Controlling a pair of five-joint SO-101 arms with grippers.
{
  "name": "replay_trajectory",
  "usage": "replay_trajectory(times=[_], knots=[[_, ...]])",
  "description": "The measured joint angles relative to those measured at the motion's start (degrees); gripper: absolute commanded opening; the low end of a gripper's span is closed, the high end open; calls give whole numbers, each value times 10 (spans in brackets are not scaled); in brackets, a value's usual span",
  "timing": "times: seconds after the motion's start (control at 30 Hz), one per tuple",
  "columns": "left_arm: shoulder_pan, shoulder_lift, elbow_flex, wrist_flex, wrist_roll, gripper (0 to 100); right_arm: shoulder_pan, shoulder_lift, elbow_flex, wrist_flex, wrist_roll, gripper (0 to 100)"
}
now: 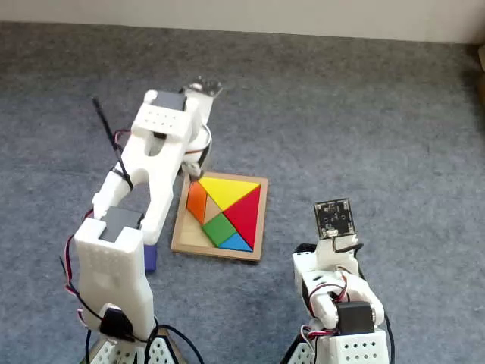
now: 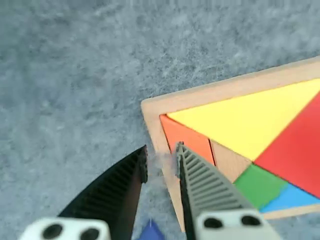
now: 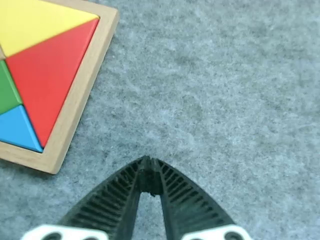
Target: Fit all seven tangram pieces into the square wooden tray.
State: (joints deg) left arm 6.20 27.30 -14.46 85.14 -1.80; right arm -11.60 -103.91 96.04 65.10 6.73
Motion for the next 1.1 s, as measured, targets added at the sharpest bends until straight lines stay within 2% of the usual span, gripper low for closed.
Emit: replay_trajectory(times=[0.17, 0.27, 0.5, 0.67, 0.77, 0.9, 1.1], knots=[[-1, 0, -90, 106, 0, 103, 0, 0, 0, 0, 0, 5], [-1, -8, -99, 135, 0, 57, 0, 0, 0, 0, 0, 5], [0, -142, 20, 141, -26, 46, 0, 0, 0, 0, 0, 5], [1, -263, 204, 76, -55, 50, 0, 0, 0, 0, 0, 5], [-3, -338, 320, 28, -65, 136, 0, 0, 0, 0, 0, 5], [-39, -422, 443, -19, -76, 261, 0, 0, 0, 0, 0, 5], [-108, -480, 592, -102, -153, 270, 0, 0, 0, 0, 0, 5]])
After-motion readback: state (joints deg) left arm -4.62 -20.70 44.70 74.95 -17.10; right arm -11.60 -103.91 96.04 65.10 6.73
